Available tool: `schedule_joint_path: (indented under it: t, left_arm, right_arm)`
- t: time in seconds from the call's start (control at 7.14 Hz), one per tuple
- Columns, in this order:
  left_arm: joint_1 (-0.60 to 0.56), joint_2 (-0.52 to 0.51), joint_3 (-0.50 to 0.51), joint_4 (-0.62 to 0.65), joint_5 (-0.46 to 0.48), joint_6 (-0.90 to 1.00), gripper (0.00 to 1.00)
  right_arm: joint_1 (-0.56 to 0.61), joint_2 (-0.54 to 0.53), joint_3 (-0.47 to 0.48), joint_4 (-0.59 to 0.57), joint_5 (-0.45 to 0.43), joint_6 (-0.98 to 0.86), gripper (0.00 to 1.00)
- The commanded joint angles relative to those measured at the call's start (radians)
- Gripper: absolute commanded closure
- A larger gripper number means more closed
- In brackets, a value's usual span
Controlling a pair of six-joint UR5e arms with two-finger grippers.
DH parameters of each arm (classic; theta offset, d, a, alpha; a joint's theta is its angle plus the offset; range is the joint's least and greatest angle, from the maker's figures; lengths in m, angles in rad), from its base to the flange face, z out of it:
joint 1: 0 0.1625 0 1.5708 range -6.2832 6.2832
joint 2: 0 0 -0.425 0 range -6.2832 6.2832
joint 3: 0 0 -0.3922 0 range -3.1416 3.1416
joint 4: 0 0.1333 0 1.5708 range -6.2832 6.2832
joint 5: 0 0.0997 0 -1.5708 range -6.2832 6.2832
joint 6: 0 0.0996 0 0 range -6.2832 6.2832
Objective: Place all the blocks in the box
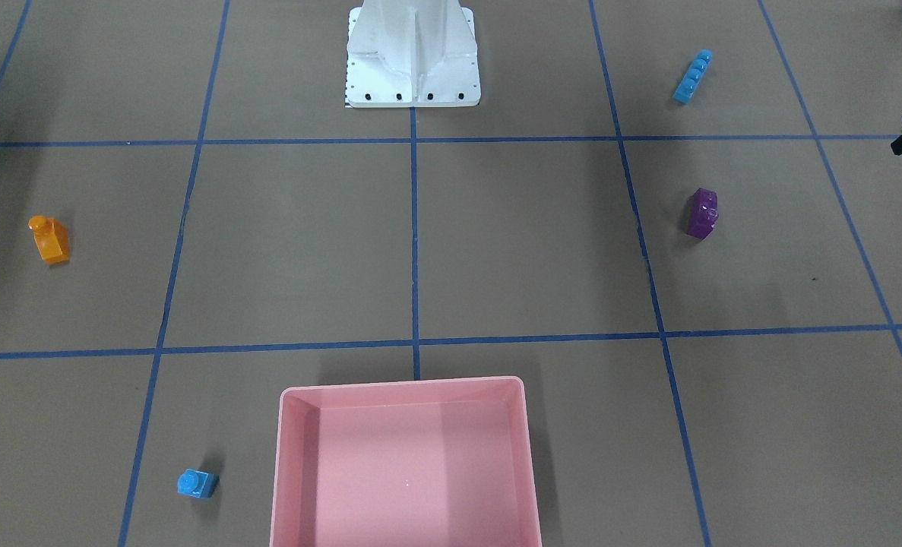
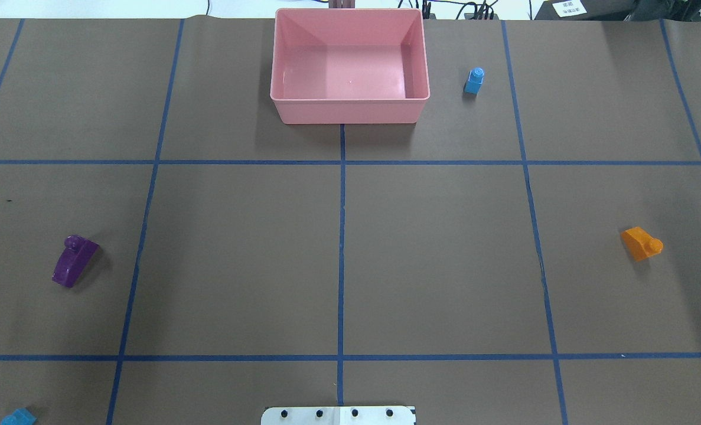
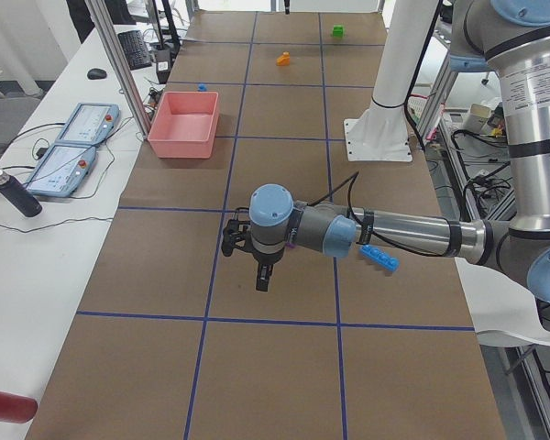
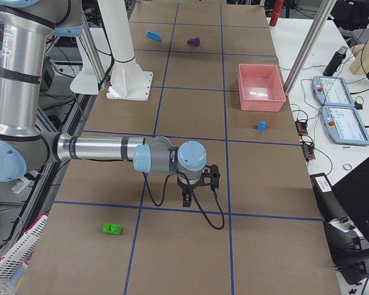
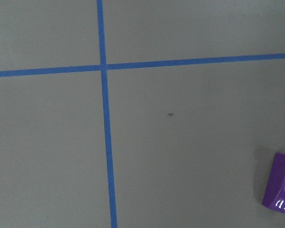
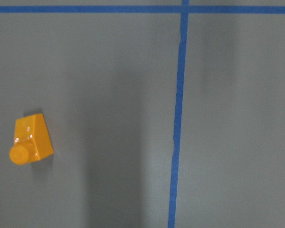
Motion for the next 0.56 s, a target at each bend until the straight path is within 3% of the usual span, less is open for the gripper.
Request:
schedule_joint_path:
  t: [0.0, 0.28, 0.42]
  left_arm:
    - [0.035, -0.011, -0.008, -0.024, 0.0, -0.063, 0.0]
    - [0.043, -0.021, -0.01, -0.023, 0.006, -0.074, 0.0]
    - [0.043, -0.024, -0.011, -0.023, 0.006, -0.076, 0.0]
  right_arm:
    - [-0.057, -0.15, 0.012, 0.069, -0.06, -0.01, 0.0]
    - [-0.086, -0.283, -0.011, 0.17, -0.066, -0.03, 0.01]
    - [-0.086, -0.301, -0.047, 0.174, -0.067, -0.021, 0.01]
